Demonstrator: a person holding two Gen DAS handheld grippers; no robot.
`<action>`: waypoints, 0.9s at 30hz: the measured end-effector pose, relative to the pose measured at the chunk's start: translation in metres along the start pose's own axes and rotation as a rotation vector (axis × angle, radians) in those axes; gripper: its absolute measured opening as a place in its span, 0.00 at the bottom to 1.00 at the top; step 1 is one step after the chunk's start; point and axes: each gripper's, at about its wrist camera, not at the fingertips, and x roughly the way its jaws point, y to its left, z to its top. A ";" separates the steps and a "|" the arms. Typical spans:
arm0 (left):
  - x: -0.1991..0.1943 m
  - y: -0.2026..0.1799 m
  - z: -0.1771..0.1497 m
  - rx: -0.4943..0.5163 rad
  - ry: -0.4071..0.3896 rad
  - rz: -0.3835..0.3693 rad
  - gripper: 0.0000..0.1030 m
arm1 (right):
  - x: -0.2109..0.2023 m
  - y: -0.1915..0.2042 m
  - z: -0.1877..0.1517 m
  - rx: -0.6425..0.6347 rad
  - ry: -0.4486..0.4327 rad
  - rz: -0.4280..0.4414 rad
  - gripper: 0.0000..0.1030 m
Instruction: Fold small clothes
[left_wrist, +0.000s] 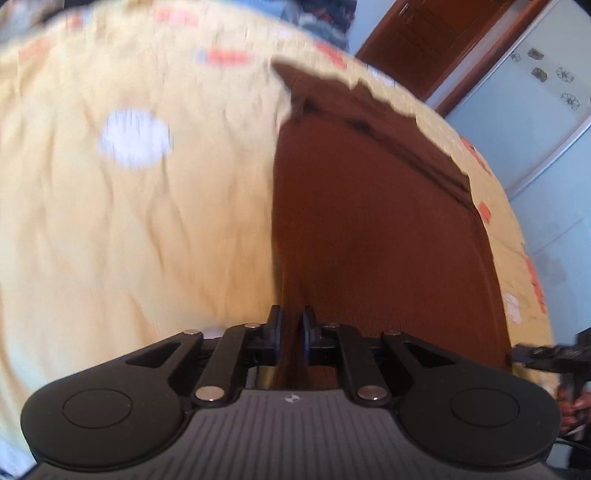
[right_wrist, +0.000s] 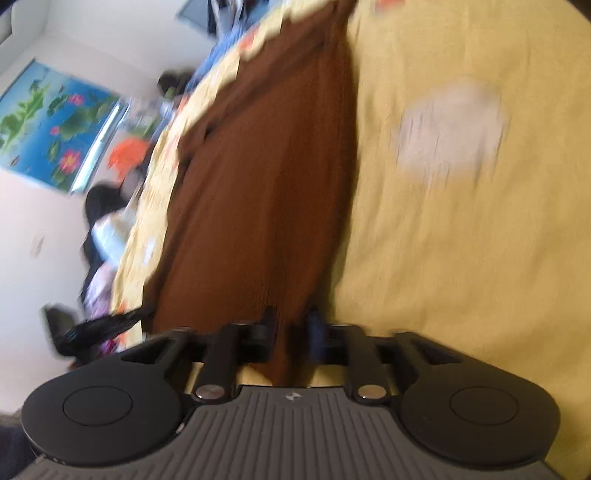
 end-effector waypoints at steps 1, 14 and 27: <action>-0.005 -0.009 0.012 0.029 -0.066 0.030 0.33 | -0.006 0.006 0.009 -0.025 -0.068 -0.031 0.74; 0.194 -0.114 0.099 0.329 -0.214 0.271 0.94 | 0.175 0.076 0.133 -0.476 -0.323 -0.519 1.00; 0.183 -0.091 0.091 0.340 -0.236 0.250 0.96 | 0.186 0.115 0.129 -0.468 -0.296 -0.599 1.00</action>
